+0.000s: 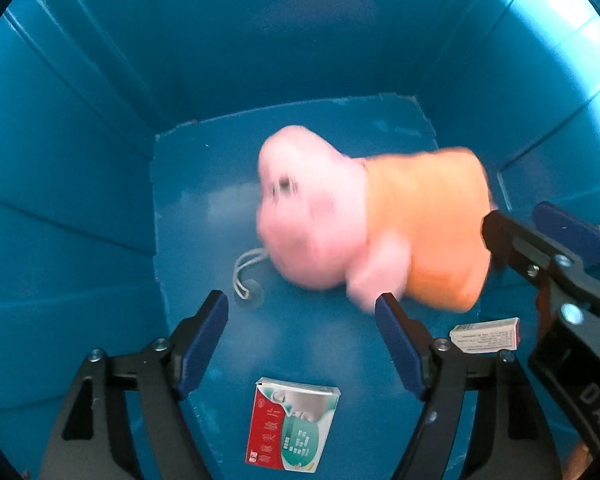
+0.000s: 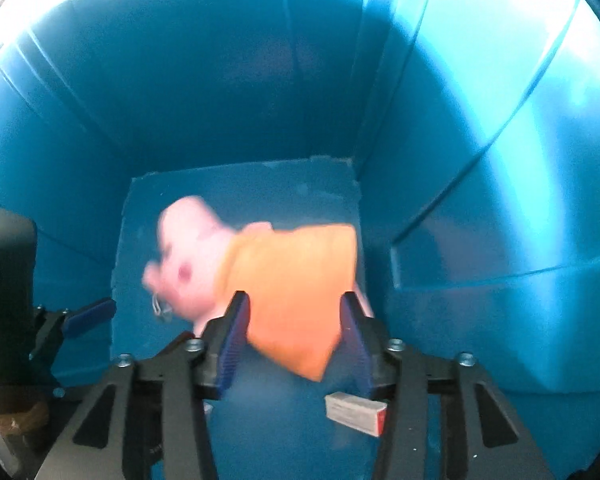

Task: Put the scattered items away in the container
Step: 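Lower the pig plush into the crate and open both grippers, then withdraw both grippers from the crate back toward the pile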

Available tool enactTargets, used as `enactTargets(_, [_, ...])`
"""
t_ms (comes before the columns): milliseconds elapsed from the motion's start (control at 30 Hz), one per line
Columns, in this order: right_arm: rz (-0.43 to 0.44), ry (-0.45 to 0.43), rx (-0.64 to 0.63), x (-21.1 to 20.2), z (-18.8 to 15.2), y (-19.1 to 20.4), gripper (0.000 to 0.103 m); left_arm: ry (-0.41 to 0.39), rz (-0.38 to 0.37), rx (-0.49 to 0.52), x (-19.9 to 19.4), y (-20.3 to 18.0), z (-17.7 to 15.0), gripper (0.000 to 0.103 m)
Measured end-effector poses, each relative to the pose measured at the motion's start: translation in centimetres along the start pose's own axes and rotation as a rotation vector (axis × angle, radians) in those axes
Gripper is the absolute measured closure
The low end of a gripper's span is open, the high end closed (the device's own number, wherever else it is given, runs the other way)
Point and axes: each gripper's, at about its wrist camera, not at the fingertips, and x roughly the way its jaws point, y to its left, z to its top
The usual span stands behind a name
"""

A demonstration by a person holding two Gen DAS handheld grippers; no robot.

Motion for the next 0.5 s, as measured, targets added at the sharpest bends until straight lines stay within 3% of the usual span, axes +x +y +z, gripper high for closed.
enactTargets(500, [-0.045,-0.036,0.024,-5.9,-0.9,-0.3,0.028,-0.094,0.025,0.013,-6.2,-0.3,-0.7,0.027])
